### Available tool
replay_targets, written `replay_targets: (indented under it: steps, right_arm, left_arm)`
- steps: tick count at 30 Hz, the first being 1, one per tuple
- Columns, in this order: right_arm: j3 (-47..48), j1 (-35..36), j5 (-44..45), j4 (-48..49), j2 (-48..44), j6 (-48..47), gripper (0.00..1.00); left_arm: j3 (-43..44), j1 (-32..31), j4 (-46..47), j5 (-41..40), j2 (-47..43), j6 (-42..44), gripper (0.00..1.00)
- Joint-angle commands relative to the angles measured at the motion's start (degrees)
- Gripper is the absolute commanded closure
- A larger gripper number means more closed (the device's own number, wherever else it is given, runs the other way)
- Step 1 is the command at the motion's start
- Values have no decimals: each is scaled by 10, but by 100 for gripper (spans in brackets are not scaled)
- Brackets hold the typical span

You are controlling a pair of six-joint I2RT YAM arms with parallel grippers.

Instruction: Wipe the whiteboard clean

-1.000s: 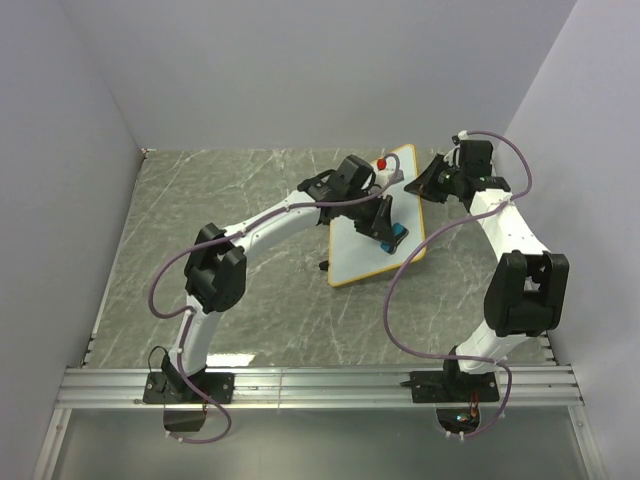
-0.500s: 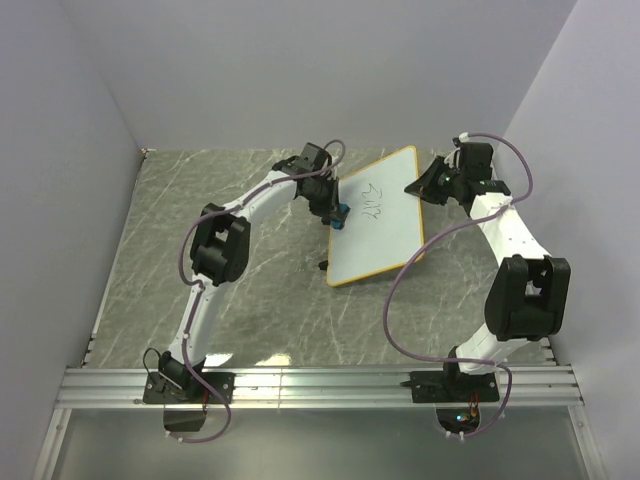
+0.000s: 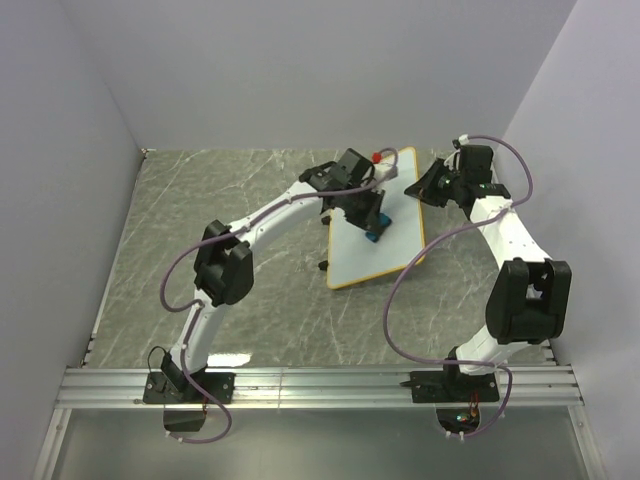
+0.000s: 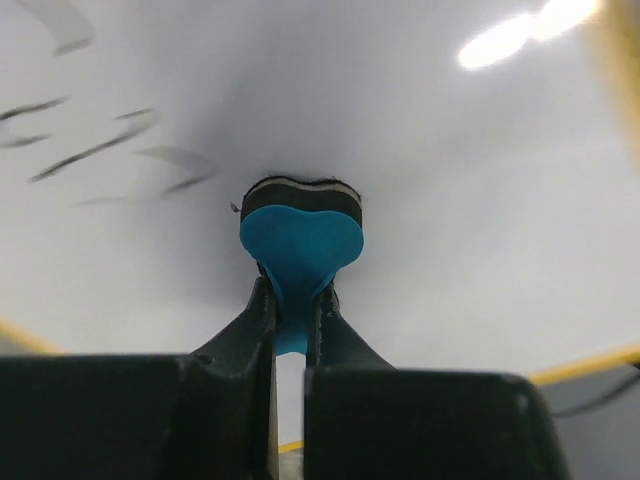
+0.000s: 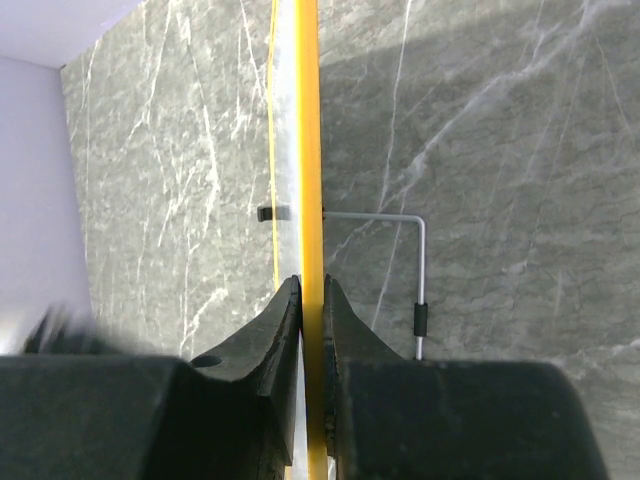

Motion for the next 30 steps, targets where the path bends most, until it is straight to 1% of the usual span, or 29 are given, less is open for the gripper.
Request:
replay_targets:
  steps: [1,3,5,9,11,15,16,17,19,21,25,30]
  right_arm:
    - [-46,53,-35,-79,3,-39,100]
    - [-65,58,-40,-74,-11,-39,100]
    - [-83,65,-43,-72,-24,-40,100]
    - [-101,72,-44,-68,-33,-39,100]
    - [-103,75,-44,-69,-35,-39,100]
    - [-95,77,-42,-80,-35,-42,100]
    - [-89,77,-41,-83,-34,-45,100]
    - [-86,77,-40,-87,-32,-46,100]
    - [-74,77,-38,-92,-29,-50,100]
    - [-69,77,-38,-95,-25,-52,100]
    - [-63,77,-43,-89,-10,-46,100]
    - [-63,82,-47,-81,-3,-44,100]
  left_arm:
    - [26,-58,32,109,-13,-2,100]
    - [58,-57,20,91,9,-7,100]
    - [80,-52,12,48,29,-16,100]
    - [80,-18,16,12,78,-51,100]
    - [88,10,15,-2,105,-59,100]
    - [94,55,3,-47,146,-60,100]
    - [100,62,-14,-64,155,-60,100]
    - [99,68,-20,-67,170,-60,100]
    - [77,82,-25,-73,173,-60,100]
    - [37,81,-12,-76,157,-49,100]
    - [9,57,10,-56,110,-20,100]
    - [14,12,19,40,45,21,100]
